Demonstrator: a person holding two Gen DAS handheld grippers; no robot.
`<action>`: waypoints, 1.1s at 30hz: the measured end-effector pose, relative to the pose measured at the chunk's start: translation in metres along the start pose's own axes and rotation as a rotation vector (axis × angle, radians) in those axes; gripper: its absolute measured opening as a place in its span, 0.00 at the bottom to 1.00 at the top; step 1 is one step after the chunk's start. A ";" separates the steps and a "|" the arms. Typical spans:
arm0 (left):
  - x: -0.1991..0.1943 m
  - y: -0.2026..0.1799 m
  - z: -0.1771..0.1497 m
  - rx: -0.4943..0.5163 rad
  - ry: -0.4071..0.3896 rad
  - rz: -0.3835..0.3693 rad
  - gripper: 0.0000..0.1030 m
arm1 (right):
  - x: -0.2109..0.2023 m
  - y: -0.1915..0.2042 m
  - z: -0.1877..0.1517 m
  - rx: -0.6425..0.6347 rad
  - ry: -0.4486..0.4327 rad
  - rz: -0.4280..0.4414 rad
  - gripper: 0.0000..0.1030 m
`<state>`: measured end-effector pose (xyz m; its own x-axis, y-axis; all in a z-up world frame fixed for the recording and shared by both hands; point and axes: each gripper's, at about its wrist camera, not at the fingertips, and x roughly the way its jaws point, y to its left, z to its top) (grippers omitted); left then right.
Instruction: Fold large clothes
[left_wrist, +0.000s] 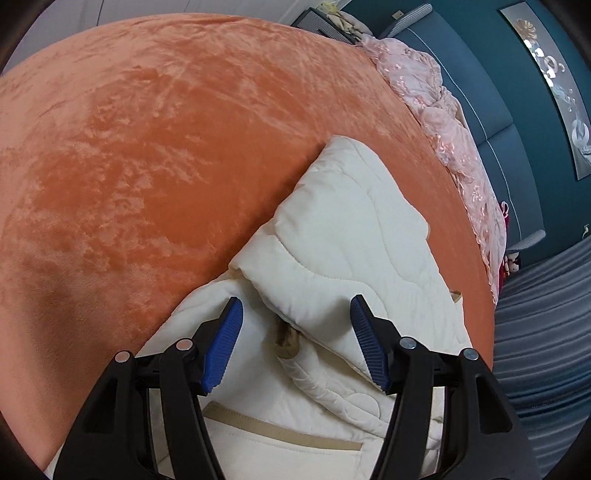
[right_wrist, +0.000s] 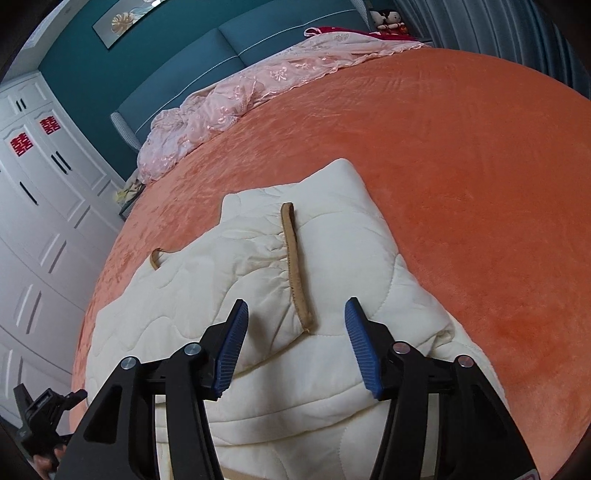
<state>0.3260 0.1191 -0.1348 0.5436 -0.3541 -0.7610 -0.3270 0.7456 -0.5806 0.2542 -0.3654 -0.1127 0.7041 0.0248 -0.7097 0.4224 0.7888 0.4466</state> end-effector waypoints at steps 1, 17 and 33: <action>0.002 0.001 0.002 -0.003 -0.002 -0.001 0.55 | 0.002 0.004 0.001 -0.011 0.012 0.011 0.19; -0.014 0.006 0.013 0.125 -0.118 0.103 0.08 | -0.039 0.037 -0.010 -0.227 -0.004 0.067 0.05; 0.005 -0.020 -0.030 0.468 -0.230 0.373 0.17 | -0.014 -0.006 -0.053 -0.151 0.103 -0.013 0.13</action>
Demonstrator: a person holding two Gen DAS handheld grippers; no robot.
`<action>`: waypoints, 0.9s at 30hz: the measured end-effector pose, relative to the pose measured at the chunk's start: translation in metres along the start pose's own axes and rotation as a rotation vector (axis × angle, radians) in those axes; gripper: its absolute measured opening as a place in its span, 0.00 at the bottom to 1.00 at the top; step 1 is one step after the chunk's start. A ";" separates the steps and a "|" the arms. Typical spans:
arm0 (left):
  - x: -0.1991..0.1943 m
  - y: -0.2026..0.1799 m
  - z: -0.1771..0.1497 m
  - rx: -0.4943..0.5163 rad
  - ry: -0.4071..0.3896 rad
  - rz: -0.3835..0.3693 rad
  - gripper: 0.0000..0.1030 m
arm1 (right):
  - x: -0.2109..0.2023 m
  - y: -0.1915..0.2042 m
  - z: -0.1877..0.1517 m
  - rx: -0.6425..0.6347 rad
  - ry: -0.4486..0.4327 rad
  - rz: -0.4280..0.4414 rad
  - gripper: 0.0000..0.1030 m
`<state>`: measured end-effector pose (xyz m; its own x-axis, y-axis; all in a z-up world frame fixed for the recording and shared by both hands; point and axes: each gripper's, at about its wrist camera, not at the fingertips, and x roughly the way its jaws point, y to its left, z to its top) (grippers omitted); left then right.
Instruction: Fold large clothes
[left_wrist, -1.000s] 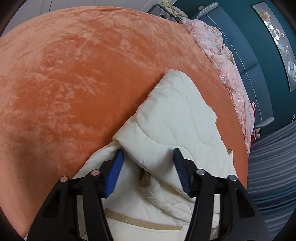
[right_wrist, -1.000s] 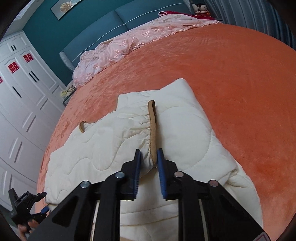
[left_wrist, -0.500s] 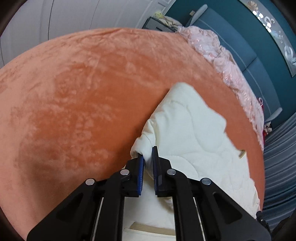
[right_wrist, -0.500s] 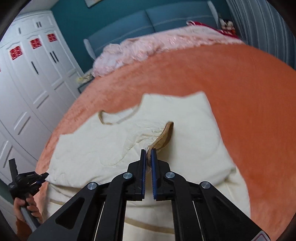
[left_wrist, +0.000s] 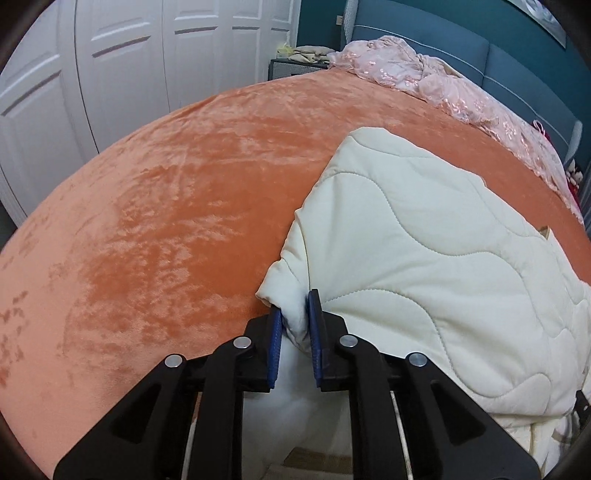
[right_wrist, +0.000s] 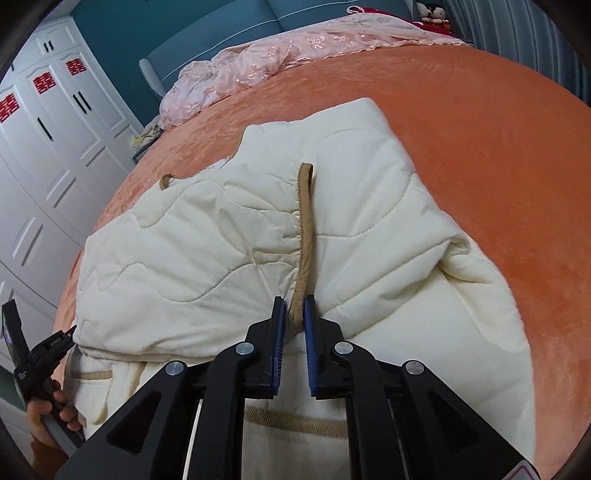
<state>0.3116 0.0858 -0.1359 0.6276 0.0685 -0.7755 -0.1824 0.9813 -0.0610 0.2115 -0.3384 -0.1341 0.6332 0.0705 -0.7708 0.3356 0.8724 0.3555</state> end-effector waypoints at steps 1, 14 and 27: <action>-0.009 0.002 0.001 0.015 -0.003 0.001 0.19 | -0.011 0.002 0.000 0.006 -0.012 -0.029 0.25; -0.046 -0.075 0.019 0.159 0.003 -0.191 0.23 | 0.011 0.129 0.014 -0.354 -0.060 -0.036 0.27; 0.002 -0.095 -0.033 0.188 -0.061 -0.179 0.25 | 0.059 0.117 -0.021 -0.374 -0.053 -0.069 0.22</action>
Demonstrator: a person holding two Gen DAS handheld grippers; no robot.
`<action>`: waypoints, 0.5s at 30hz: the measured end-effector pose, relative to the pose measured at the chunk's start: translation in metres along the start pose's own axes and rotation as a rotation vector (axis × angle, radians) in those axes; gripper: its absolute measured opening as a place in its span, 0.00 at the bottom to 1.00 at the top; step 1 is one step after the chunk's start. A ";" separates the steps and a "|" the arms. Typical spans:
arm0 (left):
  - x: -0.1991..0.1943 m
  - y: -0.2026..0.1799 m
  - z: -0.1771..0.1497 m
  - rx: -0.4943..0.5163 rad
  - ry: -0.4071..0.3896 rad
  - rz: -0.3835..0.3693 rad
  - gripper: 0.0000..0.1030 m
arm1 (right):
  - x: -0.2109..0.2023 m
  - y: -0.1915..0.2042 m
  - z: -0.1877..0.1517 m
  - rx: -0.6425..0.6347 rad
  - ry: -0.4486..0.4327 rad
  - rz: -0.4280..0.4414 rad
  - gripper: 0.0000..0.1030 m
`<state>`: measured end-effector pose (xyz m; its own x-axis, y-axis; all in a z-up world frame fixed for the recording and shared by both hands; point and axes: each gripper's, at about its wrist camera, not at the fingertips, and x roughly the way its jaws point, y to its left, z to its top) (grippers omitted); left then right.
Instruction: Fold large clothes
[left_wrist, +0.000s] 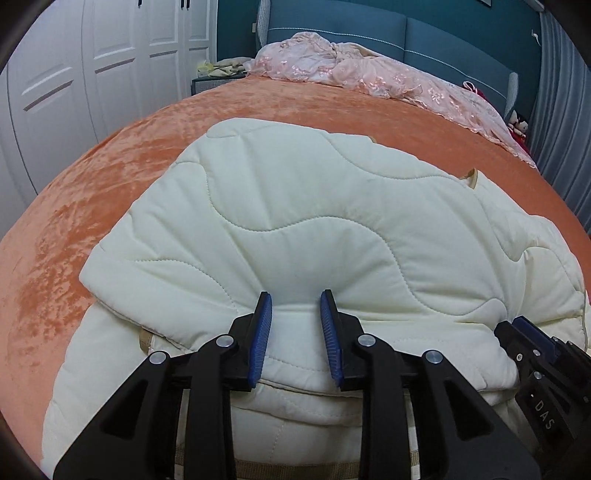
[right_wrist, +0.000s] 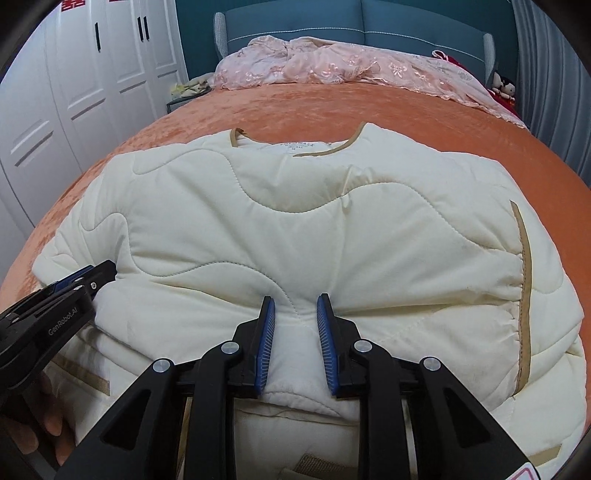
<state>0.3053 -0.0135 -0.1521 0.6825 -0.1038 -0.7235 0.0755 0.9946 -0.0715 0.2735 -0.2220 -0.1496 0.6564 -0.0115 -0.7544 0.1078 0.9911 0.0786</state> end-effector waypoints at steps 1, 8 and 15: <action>0.000 0.000 -0.001 -0.002 -0.008 -0.001 0.25 | 0.000 0.002 0.000 -0.004 -0.007 -0.005 0.22; 0.000 -0.007 -0.006 0.032 -0.044 0.046 0.26 | 0.001 0.005 -0.005 -0.017 -0.040 -0.024 0.22; 0.001 -0.012 -0.010 0.049 -0.067 0.074 0.27 | 0.002 0.009 -0.009 -0.026 -0.060 -0.039 0.22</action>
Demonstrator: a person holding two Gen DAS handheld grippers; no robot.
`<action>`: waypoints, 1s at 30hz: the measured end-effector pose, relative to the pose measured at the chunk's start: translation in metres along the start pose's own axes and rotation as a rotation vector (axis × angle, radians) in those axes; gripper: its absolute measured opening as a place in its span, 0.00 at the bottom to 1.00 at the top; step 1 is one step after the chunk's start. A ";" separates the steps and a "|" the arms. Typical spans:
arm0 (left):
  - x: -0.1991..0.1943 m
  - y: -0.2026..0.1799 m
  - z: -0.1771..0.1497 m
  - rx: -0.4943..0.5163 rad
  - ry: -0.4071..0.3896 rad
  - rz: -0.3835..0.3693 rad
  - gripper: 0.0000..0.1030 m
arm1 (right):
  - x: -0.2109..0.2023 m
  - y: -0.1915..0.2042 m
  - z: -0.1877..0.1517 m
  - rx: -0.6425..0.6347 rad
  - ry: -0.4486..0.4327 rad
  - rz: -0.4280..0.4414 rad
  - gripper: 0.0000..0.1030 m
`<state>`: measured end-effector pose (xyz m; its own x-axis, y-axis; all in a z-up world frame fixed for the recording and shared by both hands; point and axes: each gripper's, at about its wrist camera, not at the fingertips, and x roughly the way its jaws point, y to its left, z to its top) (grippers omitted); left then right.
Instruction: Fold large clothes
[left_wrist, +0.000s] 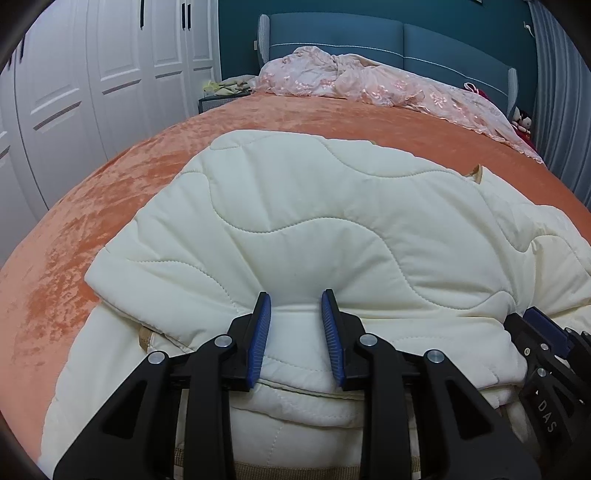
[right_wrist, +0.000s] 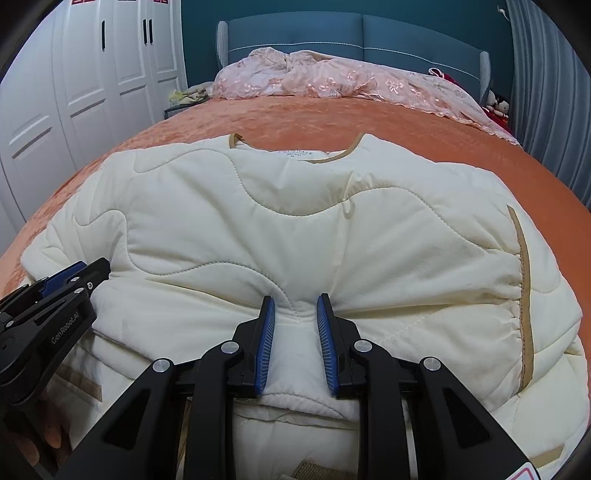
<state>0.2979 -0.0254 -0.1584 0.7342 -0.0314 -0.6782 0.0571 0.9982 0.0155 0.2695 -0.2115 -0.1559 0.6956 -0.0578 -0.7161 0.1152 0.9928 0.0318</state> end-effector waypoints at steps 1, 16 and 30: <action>0.000 0.000 -0.001 0.002 -0.004 0.004 0.27 | 0.000 0.000 0.000 0.000 -0.002 0.000 0.22; -0.005 0.006 0.025 0.007 0.096 -0.062 0.36 | -0.005 -0.006 0.026 0.044 0.101 0.070 0.25; 0.078 0.056 0.166 -0.138 0.160 -0.071 0.48 | 0.082 0.057 0.158 0.086 0.122 0.316 0.53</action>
<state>0.4709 0.0201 -0.0887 0.6139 -0.1041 -0.7825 0.0033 0.9916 -0.1293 0.4451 -0.1757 -0.1027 0.6174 0.2688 -0.7393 -0.0291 0.9470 0.3200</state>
